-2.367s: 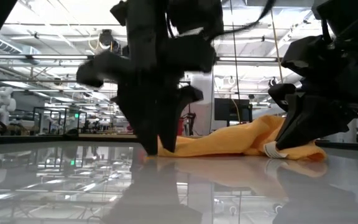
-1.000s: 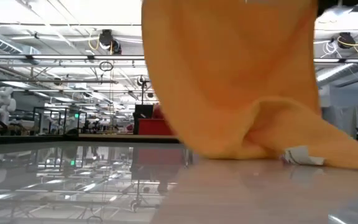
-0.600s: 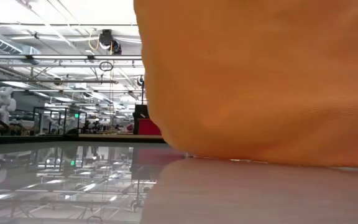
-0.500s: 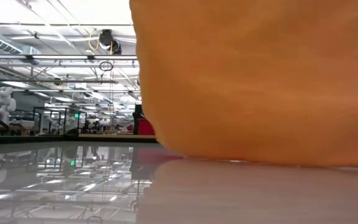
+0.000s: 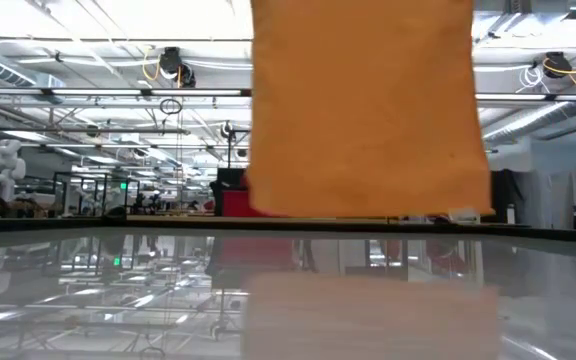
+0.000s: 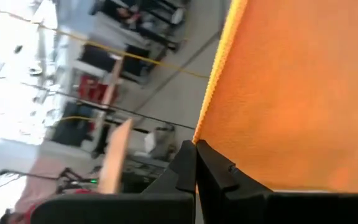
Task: Roll towel
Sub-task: Fold the orange microfiber cloth
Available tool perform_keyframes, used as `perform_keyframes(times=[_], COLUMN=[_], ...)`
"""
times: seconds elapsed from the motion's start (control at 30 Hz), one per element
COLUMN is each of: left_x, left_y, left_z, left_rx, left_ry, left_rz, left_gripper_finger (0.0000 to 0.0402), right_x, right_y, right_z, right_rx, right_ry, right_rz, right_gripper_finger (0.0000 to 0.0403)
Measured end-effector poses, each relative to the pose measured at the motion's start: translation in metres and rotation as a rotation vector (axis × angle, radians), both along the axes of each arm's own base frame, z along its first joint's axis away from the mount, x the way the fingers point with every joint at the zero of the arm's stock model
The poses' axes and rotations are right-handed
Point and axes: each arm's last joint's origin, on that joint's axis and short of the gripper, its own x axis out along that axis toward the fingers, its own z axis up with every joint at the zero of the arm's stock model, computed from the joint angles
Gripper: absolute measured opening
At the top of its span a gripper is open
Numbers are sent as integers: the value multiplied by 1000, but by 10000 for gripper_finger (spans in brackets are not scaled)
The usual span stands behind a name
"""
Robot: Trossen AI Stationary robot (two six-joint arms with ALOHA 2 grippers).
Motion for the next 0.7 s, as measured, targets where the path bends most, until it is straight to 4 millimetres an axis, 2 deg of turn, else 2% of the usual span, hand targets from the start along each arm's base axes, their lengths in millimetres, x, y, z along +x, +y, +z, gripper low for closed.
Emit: perform_keyframes(times=[0.07,0.17,0.23,0.3,0.4,0.5,0.7], left_x=[-1,-6,-9,-11,-6,4,25], left_y=[9,8,0,-7,-17,-27,-51], left_z=[9,16,11,2,-21,-57,-134], left_rx=[-2,-76,-141,-227,-395,-548,-748], left_ry=[-42,-86,-46,31,135,273,493], left_rz=[-12,-103,-176,-243,-309,-329,-318], left_gripper_finger=[1,1,1,1,1,1,1], right_x=[-4,-11,-13,-12,-1,14,38], right_y=[-5,-8,-6,-4,5,17,44], right_z=[12,22,19,6,-29,-73,-159], right_rx=[0,85,171,263,396,530,735], right_ry=[-17,-12,38,121,281,401,431], right_rz=[6,96,171,219,257,302,454], right_gripper_finger=[0,0,0,0,0,0,0])
